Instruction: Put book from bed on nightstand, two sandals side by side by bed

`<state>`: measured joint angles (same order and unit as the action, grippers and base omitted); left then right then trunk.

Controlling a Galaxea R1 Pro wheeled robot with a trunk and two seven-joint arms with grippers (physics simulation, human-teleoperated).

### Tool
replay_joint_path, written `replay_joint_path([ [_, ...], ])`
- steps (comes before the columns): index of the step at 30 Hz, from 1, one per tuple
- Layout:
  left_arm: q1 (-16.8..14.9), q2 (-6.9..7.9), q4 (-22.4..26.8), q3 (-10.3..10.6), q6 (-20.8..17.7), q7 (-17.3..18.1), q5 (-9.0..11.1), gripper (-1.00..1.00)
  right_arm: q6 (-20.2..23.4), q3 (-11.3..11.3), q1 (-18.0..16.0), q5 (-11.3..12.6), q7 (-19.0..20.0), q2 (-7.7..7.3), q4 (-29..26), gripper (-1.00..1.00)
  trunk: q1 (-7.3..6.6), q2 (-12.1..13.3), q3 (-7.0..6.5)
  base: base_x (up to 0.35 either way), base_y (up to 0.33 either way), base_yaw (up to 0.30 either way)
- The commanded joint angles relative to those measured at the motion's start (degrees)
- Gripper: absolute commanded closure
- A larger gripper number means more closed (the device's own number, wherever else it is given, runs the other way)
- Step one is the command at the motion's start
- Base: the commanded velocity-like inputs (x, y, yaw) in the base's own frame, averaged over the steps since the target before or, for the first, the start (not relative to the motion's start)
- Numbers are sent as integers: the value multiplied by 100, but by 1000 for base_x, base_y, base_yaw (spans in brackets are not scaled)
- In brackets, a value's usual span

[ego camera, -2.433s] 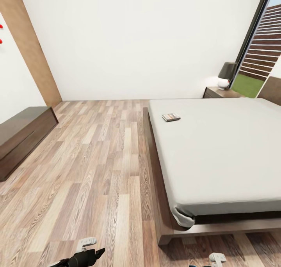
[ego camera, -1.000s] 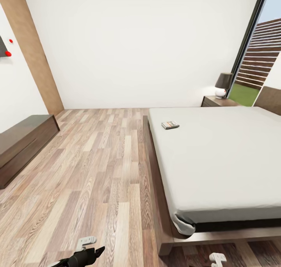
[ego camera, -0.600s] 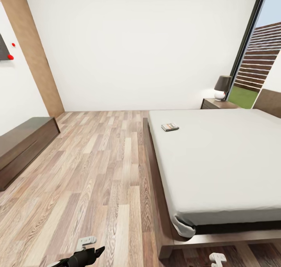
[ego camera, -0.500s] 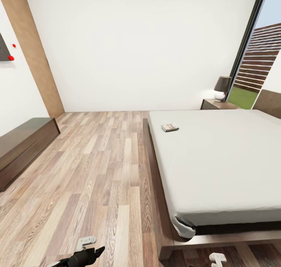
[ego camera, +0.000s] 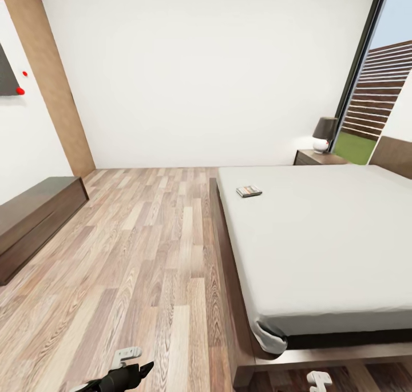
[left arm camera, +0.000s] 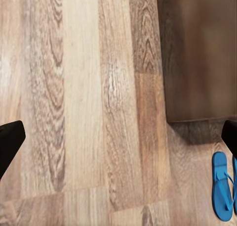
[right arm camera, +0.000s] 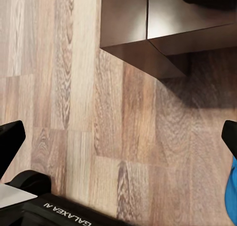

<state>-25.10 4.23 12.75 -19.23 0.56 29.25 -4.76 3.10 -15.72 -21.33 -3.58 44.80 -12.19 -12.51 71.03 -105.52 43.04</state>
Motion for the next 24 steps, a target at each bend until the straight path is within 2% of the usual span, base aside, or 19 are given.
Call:
replay_joint_path([
  [1, -4, -2, -1, -46, 6, 28, -51, -100, 33, -47, -2, -38, 30, 4, -6, -100, -1, -2, -4, 0, 0, 0],
  [24, -4, -1, -1, -46, 5, 28, -51, -100, 33, -46, -2, -45, 29, 5, -6, -100, -1, -2, -107, 0, 0, 0],
])
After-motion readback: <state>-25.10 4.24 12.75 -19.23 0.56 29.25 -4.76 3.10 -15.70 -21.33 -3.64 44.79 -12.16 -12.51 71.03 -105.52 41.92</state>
